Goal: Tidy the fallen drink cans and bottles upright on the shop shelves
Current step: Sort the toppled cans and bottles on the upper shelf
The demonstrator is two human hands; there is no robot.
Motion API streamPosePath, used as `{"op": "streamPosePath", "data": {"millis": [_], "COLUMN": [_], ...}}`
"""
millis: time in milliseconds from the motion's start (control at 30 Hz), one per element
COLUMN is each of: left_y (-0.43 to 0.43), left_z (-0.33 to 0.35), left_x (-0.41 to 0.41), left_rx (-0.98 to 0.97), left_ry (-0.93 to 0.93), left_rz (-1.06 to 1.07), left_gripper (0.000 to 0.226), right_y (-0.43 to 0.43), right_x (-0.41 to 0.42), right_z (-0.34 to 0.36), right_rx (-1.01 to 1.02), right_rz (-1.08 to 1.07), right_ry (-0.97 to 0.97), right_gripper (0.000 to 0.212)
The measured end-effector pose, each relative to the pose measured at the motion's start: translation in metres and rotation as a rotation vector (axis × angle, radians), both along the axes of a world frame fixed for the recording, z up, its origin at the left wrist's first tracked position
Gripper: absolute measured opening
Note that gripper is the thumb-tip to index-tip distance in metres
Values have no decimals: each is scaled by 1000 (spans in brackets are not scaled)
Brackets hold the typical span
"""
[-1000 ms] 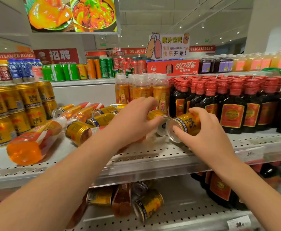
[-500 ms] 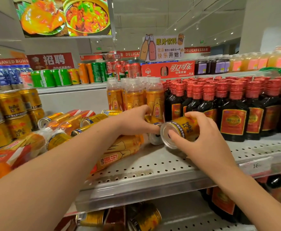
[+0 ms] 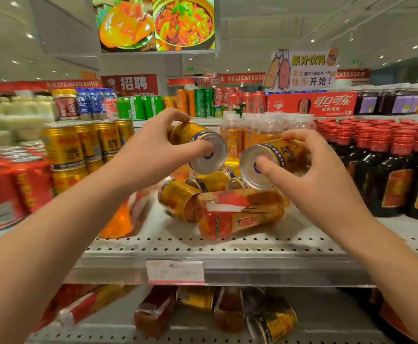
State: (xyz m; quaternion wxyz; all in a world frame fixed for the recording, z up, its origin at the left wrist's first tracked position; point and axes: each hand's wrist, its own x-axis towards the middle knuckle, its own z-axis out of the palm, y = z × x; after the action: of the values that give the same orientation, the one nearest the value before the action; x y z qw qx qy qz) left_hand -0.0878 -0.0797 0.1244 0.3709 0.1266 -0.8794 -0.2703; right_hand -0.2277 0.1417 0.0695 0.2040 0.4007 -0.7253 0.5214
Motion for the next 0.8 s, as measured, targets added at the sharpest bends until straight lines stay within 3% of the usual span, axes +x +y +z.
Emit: {"op": "streamPosePath", "data": {"millis": [367, 600, 800], "left_y": [-137, -176, -189], "left_z": [-35, -74, -96], "left_x": [176, 213, 220], "left_rx": [27, -122, -69], "left_ry": [-27, -150, -156], "left_rz": [196, 205, 245], "left_gripper": [70, 69, 70], "right_y": [-181, -260, -298], "right_x": [119, 168, 175], "right_z": [16, 5, -7], "right_rx": [115, 242, 393], "right_rz": [182, 143, 44], "right_ry": [68, 133, 107], "right_gripper": [64, 66, 72]}}
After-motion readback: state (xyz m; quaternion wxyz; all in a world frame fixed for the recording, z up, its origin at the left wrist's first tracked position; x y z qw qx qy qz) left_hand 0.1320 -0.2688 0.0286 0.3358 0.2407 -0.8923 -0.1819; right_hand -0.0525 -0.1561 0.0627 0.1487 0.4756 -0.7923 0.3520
